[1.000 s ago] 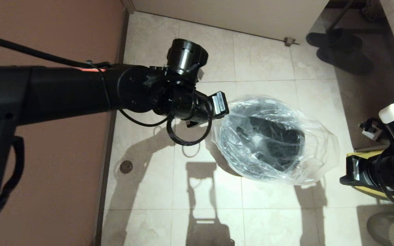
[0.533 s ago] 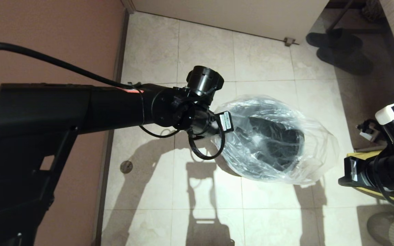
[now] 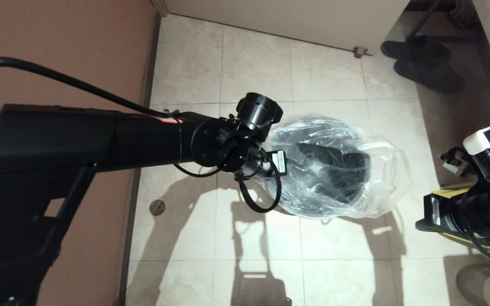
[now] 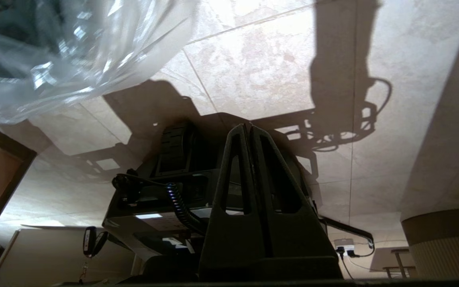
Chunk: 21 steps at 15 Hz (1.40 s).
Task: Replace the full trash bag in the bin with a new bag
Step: Put the new garbage bag on the trash can
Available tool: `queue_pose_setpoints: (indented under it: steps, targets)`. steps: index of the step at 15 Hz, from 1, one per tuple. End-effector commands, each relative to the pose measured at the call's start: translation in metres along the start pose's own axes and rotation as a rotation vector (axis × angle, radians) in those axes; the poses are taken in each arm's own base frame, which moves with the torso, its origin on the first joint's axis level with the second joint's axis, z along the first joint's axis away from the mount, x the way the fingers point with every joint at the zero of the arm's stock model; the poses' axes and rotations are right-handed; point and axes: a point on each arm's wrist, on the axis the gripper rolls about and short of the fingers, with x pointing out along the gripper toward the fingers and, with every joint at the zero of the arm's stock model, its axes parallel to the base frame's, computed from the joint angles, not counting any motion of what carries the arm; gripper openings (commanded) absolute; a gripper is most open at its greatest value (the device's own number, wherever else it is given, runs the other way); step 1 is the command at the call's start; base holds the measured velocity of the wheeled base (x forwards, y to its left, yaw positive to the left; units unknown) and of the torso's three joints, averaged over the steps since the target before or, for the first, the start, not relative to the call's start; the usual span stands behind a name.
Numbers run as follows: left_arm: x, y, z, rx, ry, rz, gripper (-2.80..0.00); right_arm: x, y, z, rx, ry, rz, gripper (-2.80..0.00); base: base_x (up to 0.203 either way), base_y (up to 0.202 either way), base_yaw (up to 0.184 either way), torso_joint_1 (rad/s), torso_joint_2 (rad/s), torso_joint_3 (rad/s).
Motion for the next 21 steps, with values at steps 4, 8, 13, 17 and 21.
queue_pose_setpoints:
  steps: [4, 8, 13, 17, 21]
  targets:
    - [-0.023, -0.005, 0.006, -0.001, -0.012, -0.021, -2.8, -0.005, -0.001, -0.001, 0.004, -0.01, 0.004, -2.8, 0.0, 0.0, 0.0, 0.0, 0.0, 0.0]
    - [-0.021, -0.005, -0.002, 0.014, 0.021, -0.012, -2.8, -0.006, 0.0, -0.001, 0.038, -0.011, 0.011, -2.8, 0.0, 0.0, 0.0, 0.0, 0.0, 0.0]
    - [-0.014, -0.005, -0.004, 0.016, 0.029, -0.005, -2.8, -0.013, 0.005, -0.001, 0.028, -0.047, 0.06, -2.8, 0.0, 0.0, 0.0, 0.0, 0.0, 0.0]
    - [-0.004, -0.005, -0.011, 0.021, 0.052, 0.01, -2.8, 0.012, 0.013, 0.01, 0.02, -0.076, 0.074, -2.8, 0.0, 0.0, 0.0, 0.0, 0.0, 0.0]
    - [0.0, -0.006, -0.019, 0.033, 0.077, 0.019, -2.8, 0.052, 0.017, 0.015, 0.008, -0.052, 0.054, -2.8, 0.0, 0.0, 0.0, 0.0, 0.0, 0.0]
